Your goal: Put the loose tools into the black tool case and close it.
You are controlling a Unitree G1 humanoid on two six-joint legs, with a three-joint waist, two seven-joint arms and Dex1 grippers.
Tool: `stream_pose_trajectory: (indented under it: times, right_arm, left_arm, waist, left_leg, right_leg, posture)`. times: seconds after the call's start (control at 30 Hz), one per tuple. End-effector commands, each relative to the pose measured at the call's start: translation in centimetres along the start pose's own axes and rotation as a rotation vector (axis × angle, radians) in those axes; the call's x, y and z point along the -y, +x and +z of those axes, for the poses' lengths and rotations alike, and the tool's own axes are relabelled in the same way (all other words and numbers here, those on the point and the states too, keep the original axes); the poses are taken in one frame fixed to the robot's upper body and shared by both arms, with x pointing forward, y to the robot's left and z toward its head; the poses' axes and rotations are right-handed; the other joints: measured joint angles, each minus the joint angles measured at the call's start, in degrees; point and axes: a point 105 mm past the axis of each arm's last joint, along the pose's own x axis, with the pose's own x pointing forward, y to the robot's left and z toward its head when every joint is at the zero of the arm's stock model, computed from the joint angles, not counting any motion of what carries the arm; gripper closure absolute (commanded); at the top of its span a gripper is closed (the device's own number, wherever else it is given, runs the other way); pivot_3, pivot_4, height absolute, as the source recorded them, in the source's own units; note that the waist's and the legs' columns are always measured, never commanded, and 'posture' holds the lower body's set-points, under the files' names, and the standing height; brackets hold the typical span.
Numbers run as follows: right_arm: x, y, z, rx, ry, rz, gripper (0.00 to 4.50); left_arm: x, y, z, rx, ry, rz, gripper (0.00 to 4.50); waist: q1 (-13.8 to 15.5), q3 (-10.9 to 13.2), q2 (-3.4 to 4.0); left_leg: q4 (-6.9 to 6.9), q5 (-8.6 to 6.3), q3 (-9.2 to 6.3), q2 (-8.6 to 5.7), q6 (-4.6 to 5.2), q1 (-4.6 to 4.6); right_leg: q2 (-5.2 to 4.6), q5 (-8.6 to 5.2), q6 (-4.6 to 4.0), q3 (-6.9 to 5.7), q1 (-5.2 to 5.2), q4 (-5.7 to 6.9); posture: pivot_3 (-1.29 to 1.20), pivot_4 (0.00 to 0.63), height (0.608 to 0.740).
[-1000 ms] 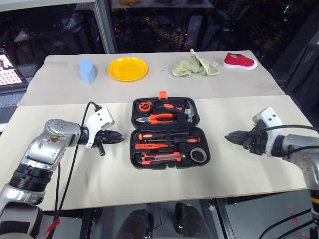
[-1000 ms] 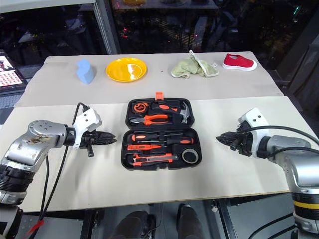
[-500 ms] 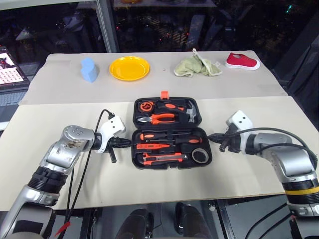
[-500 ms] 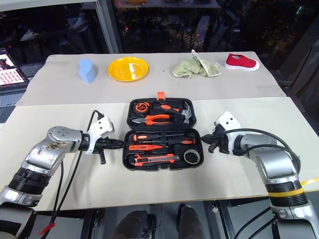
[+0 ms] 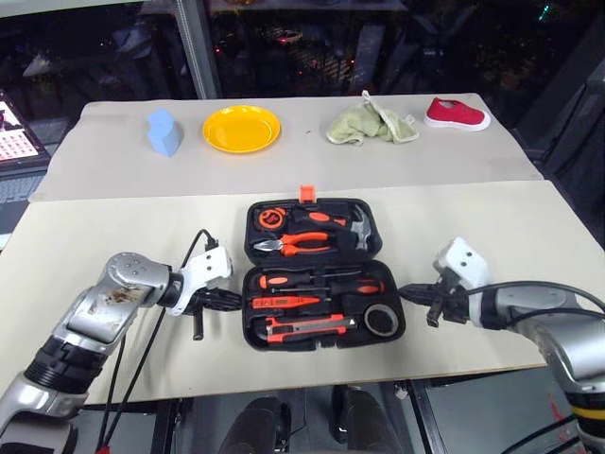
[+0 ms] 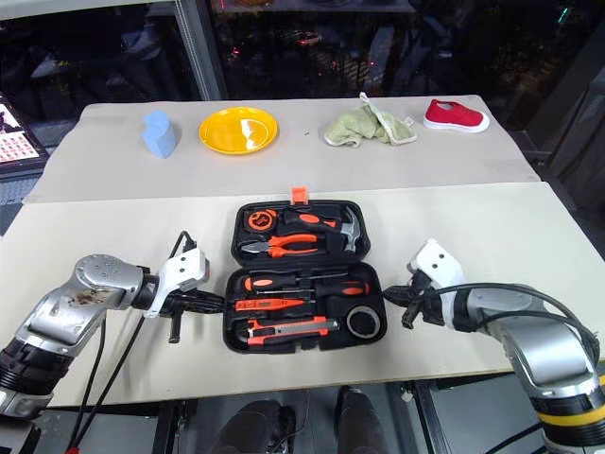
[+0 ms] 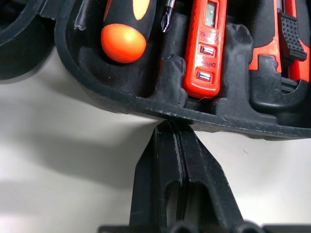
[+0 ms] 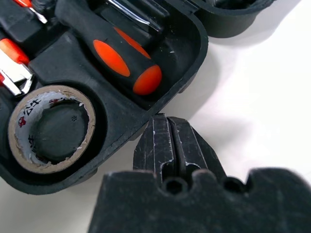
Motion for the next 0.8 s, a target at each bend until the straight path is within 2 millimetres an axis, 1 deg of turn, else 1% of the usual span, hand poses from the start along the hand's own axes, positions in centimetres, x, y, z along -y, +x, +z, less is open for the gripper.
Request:
stream_pose_trajectory:
  times: [0.03,0.07,0.1,0.17,0.2,0.27,0.33,0.37,0.4,0.47,0.5,0.57,0.6,0.63,0.67,0.73,0.8]
  right_arm:
    - [-2.4,-0.3,1.6,0.062,-0.046,0.076,4.42]
    - [-2.4,-0.4,1.5,0.059,-0.040,0.070,4.42]
    - [-2.2,-0.6,1.1,0.048,-0.035,0.047,4.42]
    - [-1.5,-1.1,0.7,0.034,-0.025,-0.006,4.42]
    - [-1.0,-1.4,0.6,0.029,-0.019,-0.031,4.42]
    - [0.0,-2.0,0.4,0.021,0.004,-0.072,4.50]
    - [0.7,-2.6,0.5,0.024,0.025,-0.093,4.50]
    - [1.1,-2.9,0.6,0.027,0.037,-0.099,3.91]
    - [1.5,-3.2,0.8,0.031,0.045,-0.104,3.69]
    - [2.2,-3.7,1.3,0.044,0.063,-0.108,2.95]
    - [2.7,-3.8,1.7,0.055,0.074,-0.110,2.69]
    - [3.5,-3.8,2.5,0.079,0.095,-0.116,2.00]
    - [4.1,-3.7,3.0,0.096,0.111,-0.118,1.66]
    - [4.6,-3.5,3.5,0.111,0.127,-0.125,1.35]
    - [5.3,-3.2,3.9,0.123,0.155,-0.138,0.99]
    - [6.3,-2.3,4.6,0.135,0.210,-0.141,0.99]
    - [6.7,-1.4,5.2,0.141,0.255,-0.124,0.99]
  left_arm:
    - [1.7,1.1,0.3,-0.004,0.081,-0.083,4.50]
    - [1.8,1.1,0.2,-0.012,0.081,-0.084,4.50]
    - [1.4,1.0,-0.4,-0.039,0.062,-0.060,4.50]
    - [0.4,0.4,-1.3,-0.077,0.033,-0.002,4.50]
    - [-0.1,0.0,-1.7,-0.084,-0.009,0.021,4.50]
    - [-0.9,-0.8,-1.7,-0.067,-0.079,0.060,3.98]
    - [-1.2,-1.6,-1.3,-0.034,-0.135,0.075,3.49]
    - [-1.6,-2.2,-1.0,-0.002,-0.180,0.089,3.01]
    - [-2.1,-2.7,-0.6,0.030,-0.226,0.103,2.64]
    - [-3.2,-3.7,-0.1,0.093,-0.325,0.138,1.85]
    - [-3.9,-4.1,0.1,0.117,-0.372,0.156,1.56]
    - [-5.1,-4.5,0.5,0.147,-0.446,0.184,0.81]
    - [-5.9,-4.5,0.5,0.154,-0.512,0.200,0.46]
    - [-6.4,-4.4,0.6,0.160,-0.567,0.208,0.18]
    - [-6.9,-4.2,0.7,0.159,-0.622,0.215,0.02]
    - [-7.9,-3.7,0.8,0.156,-0.687,0.233,0.02]
    - [-8.6,-3.2,1.1,0.154,-0.729,0.241,0.02]
  waist:
    - [0.04,0.00,0.00]
    - [0.06,0.00,0.00]
    - [0.09,0.00,0.00]
    - [0.11,0.00,0.00]
    - [0.08,0.00,0.00]
    - [0.02,-0.01,0.01]
    - [0.03,-0.01,0.01]
    - [0.03,-0.01,0.01]
    - [0.02,0.00,0.00]
    - [0.04,0.00,0.00]
    - [0.04,0.01,-0.01]
    - [0.04,0.01,-0.03]
    - [0.05,0.01,-0.03]
    - [0.05,0.01,-0.02]
    - [0.05,0.01,-0.03]
    - [0.00,0.00,-0.04]
    - [-0.05,-0.01,-0.06]
  left_leg:
    - [0.00,-0.01,0.00,0.00,0.01,0.06]
    - [0.00,-0.02,0.00,0.01,0.01,0.13]
    - [0.00,-0.03,0.00,0.00,-0.01,0.21]
    - [0.01,-0.03,0.00,0.01,-0.02,0.27]
    - [0.01,-0.03,0.00,0.01,-0.02,0.32]
    - [0.01,-0.01,0.04,0.01,-0.01,0.39]
    - [0.03,0.00,0.05,0.02,0.00,0.41]
    - [0.03,0.00,0.05,0.02,0.00,0.42]
    - [0.05,0.00,0.05,0.04,0.01,0.45]
    - [0.06,0.00,0.04,0.06,0.05,0.44]
    - [0.06,0.01,0.04,0.06,0.04,0.44]
    - [0.08,0.02,0.04,0.06,0.03,0.43]
    - [0.11,0.06,0.05,0.05,-0.01,0.42]
    - [0.11,0.08,0.06,0.04,-0.05,0.42]
    - [0.11,0.07,0.07,0.03,-0.04,0.44]
    - [0.11,0.06,0.07,-0.01,-0.01,0.42]
    - [0.09,0.05,0.07,-0.03,0.00,0.38]
  right_leg:
    - [-0.01,-0.01,0.01,0.00,0.06,0.00]
    - [-0.02,-0.01,0.01,0.00,0.14,0.00]
    - [-0.04,-0.01,0.02,0.00,0.21,0.00]
    - [-0.07,-0.02,0.03,0.00,0.28,0.02]
    - [-0.05,-0.02,0.04,0.01,0.31,0.02]
    - [-0.02,-0.02,0.04,0.04,0.34,0.04]
    - [0.01,-0.03,0.05,0.04,0.35,0.06]
    - [0.03,-0.03,0.06,0.03,0.36,0.07]
    - [0.04,-0.04,0.07,0.03,0.39,0.09]
    - [0.10,-0.09,0.15,0.01,0.38,0.09]
    - [0.11,-0.09,0.16,0.01,0.37,0.10]
    - [0.12,-0.07,0.13,0.00,0.36,0.11]
    - [0.13,-0.02,0.05,0.00,0.36,0.12]
    - [0.12,-0.02,0.05,0.00,0.37,0.11]
    - [0.11,-0.01,0.05,0.01,0.40,0.12]
    - [0.11,0.00,0.04,0.01,0.37,0.10]
    - [0.10,0.02,0.03,0.02,0.31,0.11]
  posture:
    - [0.00,0.150,0.740]
    - [0.00,0.150,0.740]
    - [0.00,0.150,0.740]
    - [0.00,0.150,0.740]
    - [0.00,0.150,0.740]
    - [0.00,0.150,0.740]
    - [0.00,0.150,0.740]
    - [0.00,0.150,0.740]
    - [0.00,0.150,0.740]
    - [0.00,0.150,0.740]
    - [0.00,0.150,0.740]
    - [0.00,0.150,0.740]
    - [0.00,0.150,0.740]
    - [0.00,0.150,0.740]
    - [0.00,0.150,0.740]
    - [0.00,0.150,0.740]
    - [0.00,0.150,0.740]
